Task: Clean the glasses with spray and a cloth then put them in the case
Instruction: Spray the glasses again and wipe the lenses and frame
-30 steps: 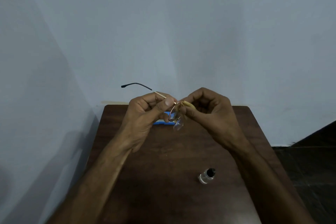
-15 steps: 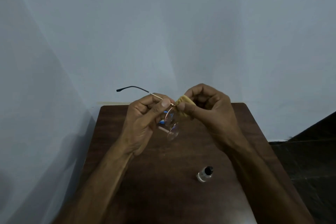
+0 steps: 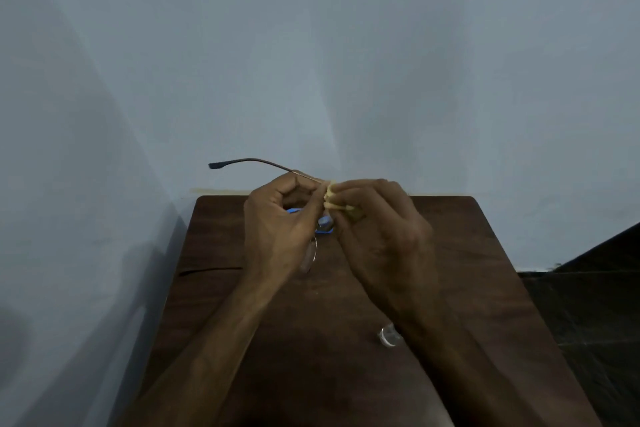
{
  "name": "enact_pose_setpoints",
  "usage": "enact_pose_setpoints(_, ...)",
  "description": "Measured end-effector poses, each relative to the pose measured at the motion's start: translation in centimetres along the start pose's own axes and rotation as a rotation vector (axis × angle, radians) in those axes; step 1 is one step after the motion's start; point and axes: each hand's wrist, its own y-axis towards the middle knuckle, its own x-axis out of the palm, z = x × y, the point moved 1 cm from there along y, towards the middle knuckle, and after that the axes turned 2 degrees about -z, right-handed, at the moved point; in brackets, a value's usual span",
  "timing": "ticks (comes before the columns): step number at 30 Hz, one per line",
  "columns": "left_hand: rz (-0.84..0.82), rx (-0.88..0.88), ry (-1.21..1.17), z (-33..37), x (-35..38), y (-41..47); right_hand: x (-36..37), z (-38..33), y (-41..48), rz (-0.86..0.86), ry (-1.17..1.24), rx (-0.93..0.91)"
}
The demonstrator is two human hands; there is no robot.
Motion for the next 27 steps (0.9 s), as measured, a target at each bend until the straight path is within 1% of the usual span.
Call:
enact_pose_setpoints(2, 0.043, -0.011, 0.007, -0.2, 0.1, -0.1, 0.3, -0.2, -0.6, -0.009, -0.049, -0.033)
enact_pose_setpoints(4, 0.085, -0.013, 0.020, -0.2, 0.2, -0.4, 0.6, -0.5, -0.7, -0.017, -0.067, -0.018)
enact_pose_setpoints(6, 0.112, 0.008, 0.036, -0.3, 0.3, -0.6, 0.9, -0.4, 0.1, 0.016, -0.088, 0.059)
enact_pose_setpoints(9, 0.166, 0.063, 0.083, -0.1, 0.5, -0.8, 1.1, 0.0, 1.4, 0.061, -0.046, 0.173)
enact_pose_setpoints(14, 0.303, 0.081, 0.069, 0.4, 0.4, -0.7, 2.4, -1.1, -0.7, 0.041, 0.042, 0.235)
enact_pose_setpoints(19, 0.304, 0.103, 0.033, 0.4, 0.6, -1.0, 2.8, -0.9, 1.1, 0.141, 0.037, 0.240)
enact_pose_setpoints(23, 0.369, 0.024, -0.044, 0.4, 1.0, -1.2, 3.7, -1.3, 0.3, 0.152, 0.009, 0.219)
enact_pose_setpoints(27, 0.437, -0.108, -0.164, -0.4, 1.2, -1.4, 5.0, -1.3, -1.6, 0.144, 0.033, 0.269)
